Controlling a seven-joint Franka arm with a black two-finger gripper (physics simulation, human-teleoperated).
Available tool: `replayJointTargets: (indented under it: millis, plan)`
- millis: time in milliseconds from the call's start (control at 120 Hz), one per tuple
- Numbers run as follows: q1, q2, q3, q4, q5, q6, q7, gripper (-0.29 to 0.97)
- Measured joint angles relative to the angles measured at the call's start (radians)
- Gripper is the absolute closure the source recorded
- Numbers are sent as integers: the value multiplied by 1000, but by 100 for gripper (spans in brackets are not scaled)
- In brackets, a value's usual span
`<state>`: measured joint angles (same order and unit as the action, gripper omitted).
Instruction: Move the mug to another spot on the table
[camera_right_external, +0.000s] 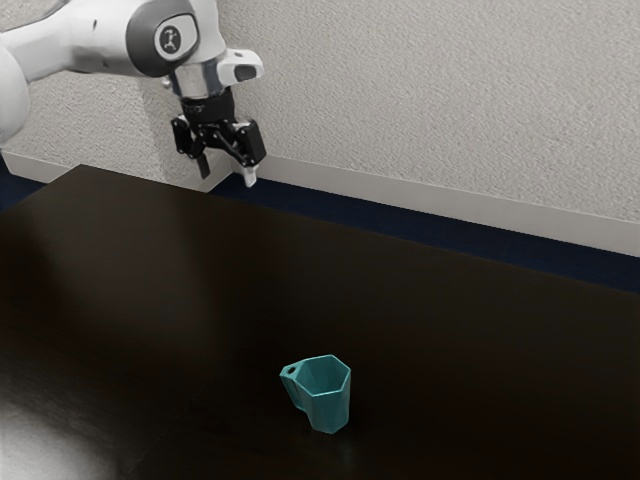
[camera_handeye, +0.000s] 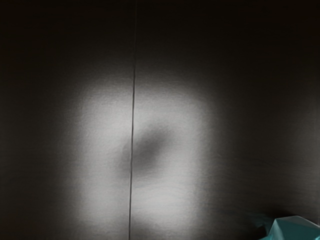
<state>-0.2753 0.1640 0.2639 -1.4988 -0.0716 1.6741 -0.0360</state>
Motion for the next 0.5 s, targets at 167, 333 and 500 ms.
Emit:
replayJointTargets:
  millis: [167,333,500]
  plan:
    - [-2,-6,10,-18,-8,4,-13,0]
    - [-8,-103,11,-180,3,54,-20,0]
    - [-21,-293,11,-444,55,150,56,0]
